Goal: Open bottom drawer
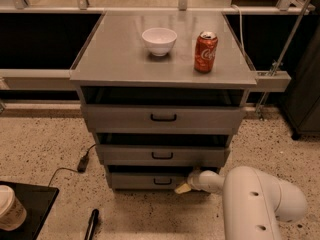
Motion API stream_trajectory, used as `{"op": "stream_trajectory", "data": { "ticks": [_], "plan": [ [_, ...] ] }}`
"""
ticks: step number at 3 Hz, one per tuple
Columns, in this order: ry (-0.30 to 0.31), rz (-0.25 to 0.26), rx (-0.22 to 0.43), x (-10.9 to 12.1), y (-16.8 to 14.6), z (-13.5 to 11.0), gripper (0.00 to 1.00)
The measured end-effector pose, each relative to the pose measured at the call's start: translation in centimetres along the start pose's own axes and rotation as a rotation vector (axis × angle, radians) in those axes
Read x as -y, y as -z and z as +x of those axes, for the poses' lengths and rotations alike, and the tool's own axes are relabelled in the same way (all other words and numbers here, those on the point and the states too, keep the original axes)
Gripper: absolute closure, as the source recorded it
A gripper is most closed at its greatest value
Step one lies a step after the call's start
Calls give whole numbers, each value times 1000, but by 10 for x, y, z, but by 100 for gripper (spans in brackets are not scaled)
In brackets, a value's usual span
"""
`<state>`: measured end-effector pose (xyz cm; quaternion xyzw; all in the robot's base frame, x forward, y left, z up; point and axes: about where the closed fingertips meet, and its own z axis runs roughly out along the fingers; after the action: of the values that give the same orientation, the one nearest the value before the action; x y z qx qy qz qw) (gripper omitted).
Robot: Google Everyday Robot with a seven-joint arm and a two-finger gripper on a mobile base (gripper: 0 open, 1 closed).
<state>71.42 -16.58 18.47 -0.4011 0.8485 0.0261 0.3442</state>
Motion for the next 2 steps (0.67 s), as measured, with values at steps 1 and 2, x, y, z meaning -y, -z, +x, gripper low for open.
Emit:
{"op": "stream_trajectory", "data": {
  "ticks": [1,2],
  "plan": [
    [0,0,0,0,0,0,0],
    [0,0,0,0,0,0,19]
  ]
}}
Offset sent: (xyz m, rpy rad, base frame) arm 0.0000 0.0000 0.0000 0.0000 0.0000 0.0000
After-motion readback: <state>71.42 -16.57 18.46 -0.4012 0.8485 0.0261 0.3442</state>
